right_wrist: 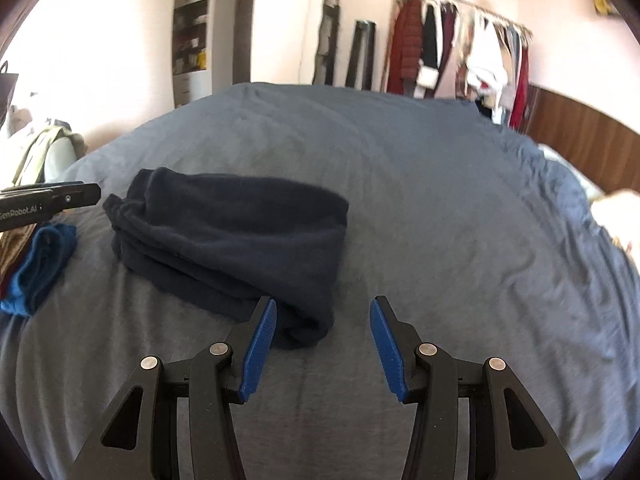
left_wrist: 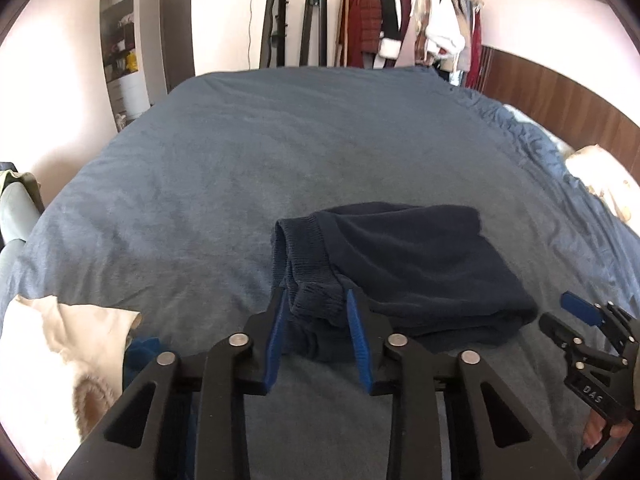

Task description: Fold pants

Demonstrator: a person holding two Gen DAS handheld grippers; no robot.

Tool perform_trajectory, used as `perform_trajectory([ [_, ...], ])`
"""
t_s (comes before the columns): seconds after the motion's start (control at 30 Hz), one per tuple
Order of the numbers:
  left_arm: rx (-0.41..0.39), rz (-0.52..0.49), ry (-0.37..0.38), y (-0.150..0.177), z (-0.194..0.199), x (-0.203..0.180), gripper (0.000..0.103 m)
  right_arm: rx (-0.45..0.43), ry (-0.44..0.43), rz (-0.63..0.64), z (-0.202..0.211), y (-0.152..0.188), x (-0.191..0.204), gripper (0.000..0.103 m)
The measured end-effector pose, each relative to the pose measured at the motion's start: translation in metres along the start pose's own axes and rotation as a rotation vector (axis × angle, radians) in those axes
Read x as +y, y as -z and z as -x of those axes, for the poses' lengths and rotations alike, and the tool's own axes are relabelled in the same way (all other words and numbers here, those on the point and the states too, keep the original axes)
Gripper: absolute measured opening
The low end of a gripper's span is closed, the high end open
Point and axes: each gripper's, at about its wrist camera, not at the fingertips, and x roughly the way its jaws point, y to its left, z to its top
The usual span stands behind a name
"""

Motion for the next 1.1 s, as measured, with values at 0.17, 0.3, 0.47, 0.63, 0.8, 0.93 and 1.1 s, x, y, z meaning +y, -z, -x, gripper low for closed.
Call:
perform_trajectory([
  [0.17, 0.022, 0.008, 0.002, -0.004, -0.013, 0.003, 0.029, -0.004, 0.007, -0.081, -0.011, 0.001, -0.005, 0.049],
  [0.3, 0.045, 0.029, 0.015, -0.002, -0.022, 0.006, 0.029, 0.003, -0.018, -0.110, -0.019, 0.000, -0.005, 0.049],
  [0.47, 0.086, 0.033, 0.020, 0.006, -0.030, 0.007, 0.029, 0.030, -0.043, -0.117, -0.028, 0.002, -0.006, 0.049],
  [0.63, 0.104, 0.030, 0.019, 0.013, -0.033, 0.008, 0.030, 0.063, -0.030, -0.113, -0.038, 0.006, -0.007, 0.049],
  [0.8, 0.112, 0.022, 0.016, 0.013, -0.036, 0.008, 0.025, 0.065, -0.030, -0.090, -0.040, 0.008, -0.006, 0.049],
  [0.93, 0.097, 0.035, -0.006, 0.013, -0.035, 0.013, 0.013, 0.071, -0.034, -0.086, -0.046, 0.005, -0.005, 0.038],
  [1.1, 0.109, 0.042, -0.030, 0.019, -0.036, 0.016, 0.009, 0.115, -0.005, -0.136, -0.054, 0.009, -0.011, 0.017],
])
